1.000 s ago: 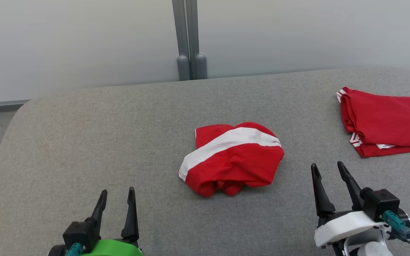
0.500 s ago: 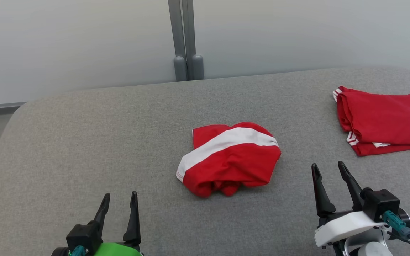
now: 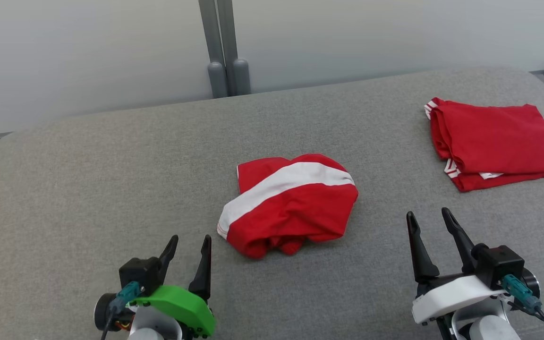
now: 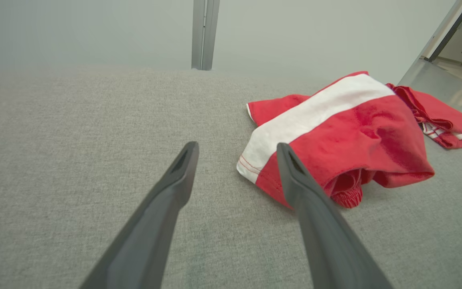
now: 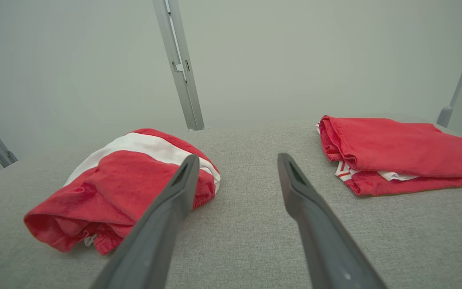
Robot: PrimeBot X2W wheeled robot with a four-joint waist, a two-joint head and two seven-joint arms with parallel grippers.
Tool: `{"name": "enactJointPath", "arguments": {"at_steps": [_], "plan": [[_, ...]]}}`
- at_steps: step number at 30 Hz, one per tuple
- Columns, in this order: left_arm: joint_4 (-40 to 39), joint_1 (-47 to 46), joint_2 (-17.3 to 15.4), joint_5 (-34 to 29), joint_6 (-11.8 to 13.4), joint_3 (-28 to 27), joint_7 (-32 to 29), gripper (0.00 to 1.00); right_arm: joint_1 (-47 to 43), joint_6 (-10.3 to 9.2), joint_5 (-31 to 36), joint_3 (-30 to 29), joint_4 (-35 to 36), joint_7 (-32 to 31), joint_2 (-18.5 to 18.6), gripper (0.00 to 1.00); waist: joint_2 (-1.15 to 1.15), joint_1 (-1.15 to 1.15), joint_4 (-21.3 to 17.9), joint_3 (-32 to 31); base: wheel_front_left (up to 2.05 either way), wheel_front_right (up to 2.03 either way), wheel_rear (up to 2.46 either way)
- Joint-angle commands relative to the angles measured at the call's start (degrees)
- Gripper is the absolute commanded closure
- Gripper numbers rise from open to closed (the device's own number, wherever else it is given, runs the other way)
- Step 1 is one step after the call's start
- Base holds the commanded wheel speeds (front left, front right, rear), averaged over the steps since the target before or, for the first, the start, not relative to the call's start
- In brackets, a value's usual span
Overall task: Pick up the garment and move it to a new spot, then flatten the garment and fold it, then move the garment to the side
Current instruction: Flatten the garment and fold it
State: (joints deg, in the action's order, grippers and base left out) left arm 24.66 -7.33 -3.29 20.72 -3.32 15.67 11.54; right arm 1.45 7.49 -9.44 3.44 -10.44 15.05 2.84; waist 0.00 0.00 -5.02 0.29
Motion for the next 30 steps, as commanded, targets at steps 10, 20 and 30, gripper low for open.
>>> {"name": "enactJointPath", "arguments": {"at_steps": [10,20,30], "plan": [[10.22,-9.90,0.32,5.15,0.10,1.94,-2.56,0.00,3.21,0.00,0.25,0.51,0.79,0.16,0.11,0.00,0.00,0.00,-5.31,6.32,0.00,0.00,0.00],[18.12,-14.63,0.30,8.42,1.27,5.13,-2.43,0.00,4.68,-0.01,-0.14,0.79,0.77,0.16,0.10,0.00,0.00,0.00,-7.59,8.65,0.00,0.00,0.00],[20.69,-16.63,0.18,8.97,1.11,7.64,1.64,1.00,4.34,0.00,0.03,-0.58,1.02,0.16,0.10,0.00,0.00,0.00,-6.70,8.05,0.00,0.00,0.00]]}}
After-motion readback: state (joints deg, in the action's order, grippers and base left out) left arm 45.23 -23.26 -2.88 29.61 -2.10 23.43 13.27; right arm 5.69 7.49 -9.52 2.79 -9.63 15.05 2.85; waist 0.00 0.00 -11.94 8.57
